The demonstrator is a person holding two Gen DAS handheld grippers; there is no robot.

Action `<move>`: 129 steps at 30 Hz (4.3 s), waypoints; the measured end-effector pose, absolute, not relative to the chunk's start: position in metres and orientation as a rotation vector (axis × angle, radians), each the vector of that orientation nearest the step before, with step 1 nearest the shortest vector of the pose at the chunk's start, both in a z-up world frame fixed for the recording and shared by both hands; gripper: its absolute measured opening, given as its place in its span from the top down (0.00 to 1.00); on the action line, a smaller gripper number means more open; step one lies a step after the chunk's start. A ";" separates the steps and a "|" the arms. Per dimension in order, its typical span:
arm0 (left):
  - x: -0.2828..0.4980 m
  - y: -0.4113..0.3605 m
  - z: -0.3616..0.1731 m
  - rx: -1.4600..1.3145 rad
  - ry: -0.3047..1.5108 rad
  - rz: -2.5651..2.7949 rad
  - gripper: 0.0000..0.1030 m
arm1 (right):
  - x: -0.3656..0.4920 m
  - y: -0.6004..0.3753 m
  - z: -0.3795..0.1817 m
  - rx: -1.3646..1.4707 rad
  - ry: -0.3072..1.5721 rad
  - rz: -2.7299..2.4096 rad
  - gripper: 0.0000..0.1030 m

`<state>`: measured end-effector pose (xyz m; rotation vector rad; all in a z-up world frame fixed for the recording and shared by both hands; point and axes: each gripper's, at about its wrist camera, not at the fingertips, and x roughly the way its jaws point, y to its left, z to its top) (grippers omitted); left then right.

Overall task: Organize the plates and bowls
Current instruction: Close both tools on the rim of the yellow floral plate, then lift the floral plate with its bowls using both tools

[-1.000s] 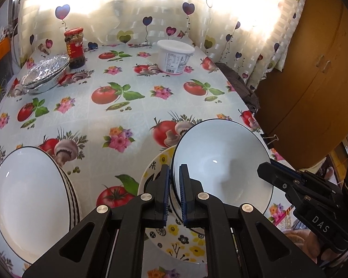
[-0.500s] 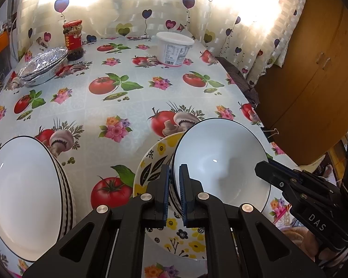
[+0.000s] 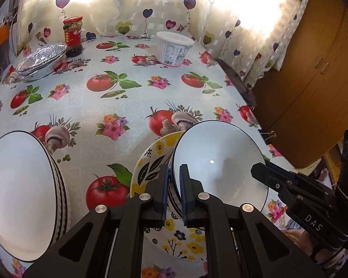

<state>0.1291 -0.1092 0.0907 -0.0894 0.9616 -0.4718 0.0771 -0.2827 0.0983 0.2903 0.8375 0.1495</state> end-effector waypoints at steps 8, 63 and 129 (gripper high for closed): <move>0.121 -0.091 0.088 -0.181 0.905 -0.507 0.77 | 0.067 -0.286 0.099 0.284 0.784 0.166 0.58; 0.120 -0.090 0.030 -0.177 0.990 -0.380 0.54 | 0.065 -0.317 0.049 0.249 0.822 0.117 0.88; 0.113 -0.095 0.037 -0.155 0.906 -0.393 0.88 | 0.067 -0.298 0.048 0.238 0.770 0.103 0.88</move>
